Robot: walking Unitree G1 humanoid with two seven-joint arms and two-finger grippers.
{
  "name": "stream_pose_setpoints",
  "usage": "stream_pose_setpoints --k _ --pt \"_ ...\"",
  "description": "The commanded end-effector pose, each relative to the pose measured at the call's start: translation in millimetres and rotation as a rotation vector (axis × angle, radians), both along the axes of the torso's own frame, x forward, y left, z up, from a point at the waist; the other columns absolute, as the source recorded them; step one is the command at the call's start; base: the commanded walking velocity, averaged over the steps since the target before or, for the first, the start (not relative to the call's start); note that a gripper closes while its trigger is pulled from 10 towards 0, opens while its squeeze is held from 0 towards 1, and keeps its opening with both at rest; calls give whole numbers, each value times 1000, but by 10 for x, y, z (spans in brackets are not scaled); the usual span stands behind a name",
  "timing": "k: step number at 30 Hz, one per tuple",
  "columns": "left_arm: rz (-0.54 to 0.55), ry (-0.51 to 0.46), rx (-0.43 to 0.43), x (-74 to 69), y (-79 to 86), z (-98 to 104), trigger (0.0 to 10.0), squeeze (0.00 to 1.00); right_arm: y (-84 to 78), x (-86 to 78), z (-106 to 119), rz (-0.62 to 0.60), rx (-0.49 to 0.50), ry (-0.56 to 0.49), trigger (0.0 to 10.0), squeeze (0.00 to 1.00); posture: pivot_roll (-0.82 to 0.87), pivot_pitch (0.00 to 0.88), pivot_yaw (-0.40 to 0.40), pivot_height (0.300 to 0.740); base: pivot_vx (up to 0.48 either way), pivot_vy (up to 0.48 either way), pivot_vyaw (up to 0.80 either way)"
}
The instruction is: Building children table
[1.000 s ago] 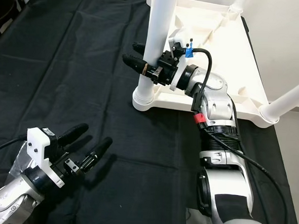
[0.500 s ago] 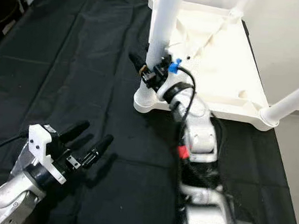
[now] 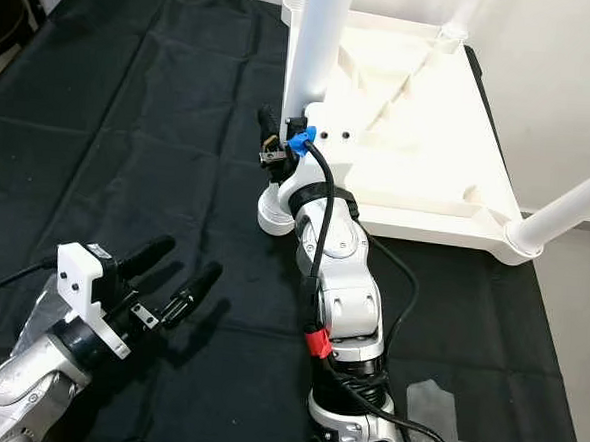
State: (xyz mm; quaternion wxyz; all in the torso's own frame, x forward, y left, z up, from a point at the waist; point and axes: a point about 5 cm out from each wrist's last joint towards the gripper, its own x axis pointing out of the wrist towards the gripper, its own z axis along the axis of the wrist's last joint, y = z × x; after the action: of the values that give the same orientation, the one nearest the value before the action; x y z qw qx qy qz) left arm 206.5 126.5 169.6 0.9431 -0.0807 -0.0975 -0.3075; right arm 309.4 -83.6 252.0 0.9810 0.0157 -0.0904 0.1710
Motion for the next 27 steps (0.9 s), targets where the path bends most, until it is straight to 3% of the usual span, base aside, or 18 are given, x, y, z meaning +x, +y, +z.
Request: stream_pose_setpoints --k 1,4,5,6,8,13,15,17,25,26,27 --pt "-12 16 0 -23 -13 -41 10000 0 -13 14 -137 107 28 75 10000 1000 31 262 -97 740 0 0 0" --pt "-13 16 -1 -25 -13 -40 10000 0 -22 19 -96 165 39 65 10000 1000 30 263 -96 740 0 0 0" --pt "-14 16 -2 -33 -14 -35 10000 0 -109 11 29 344 22 12 10000 1000 32 272 -95 740 0 0 0" --pt "-14 16 -2 -33 -14 -35 10000 0 -109 11 29 344 22 12 10000 1000 32 272 -95 740 0 0 0" --pt "-15 16 -2 -39 -16 -32 10000 0 -249 -12 123 503 -54 -39 10000 1000 33 274 -95 740 0 0 0" --pt "-16 16 -3 -46 -16 -29 10000 0 -387 1 164 578 -124 -54 10000 1000 38 278 -96 740 0 0 0" --pt "-17 17 -3 -58 -17 -24 10000 0 -579 98 177 637 -237 -55 10000 1000 46 282 -90 740 0 0 0" --pt "-18 19 -2 -66 -16 -22 10000 0 -690 130 190 775 -352 -38 10000 1000 47 282 -87 740 0 0 0" --pt "-16 20 -2 -73 -17 -19 10000 0 -743 350 405 788 -382 -82 10000 1000 53 286 -90 740 0 0 0" --pt "-16 20 -2 -77 -24 -18 10000 0 -709 435 497 790 -370 -112 10000 0 60 284 -95 740 0 0 0" --pt "-15 20 -2 -79 -28 -18 10000 0 -692 444 510 816 -373 -117 10000 0 62 284 -96 740 0 0 0"
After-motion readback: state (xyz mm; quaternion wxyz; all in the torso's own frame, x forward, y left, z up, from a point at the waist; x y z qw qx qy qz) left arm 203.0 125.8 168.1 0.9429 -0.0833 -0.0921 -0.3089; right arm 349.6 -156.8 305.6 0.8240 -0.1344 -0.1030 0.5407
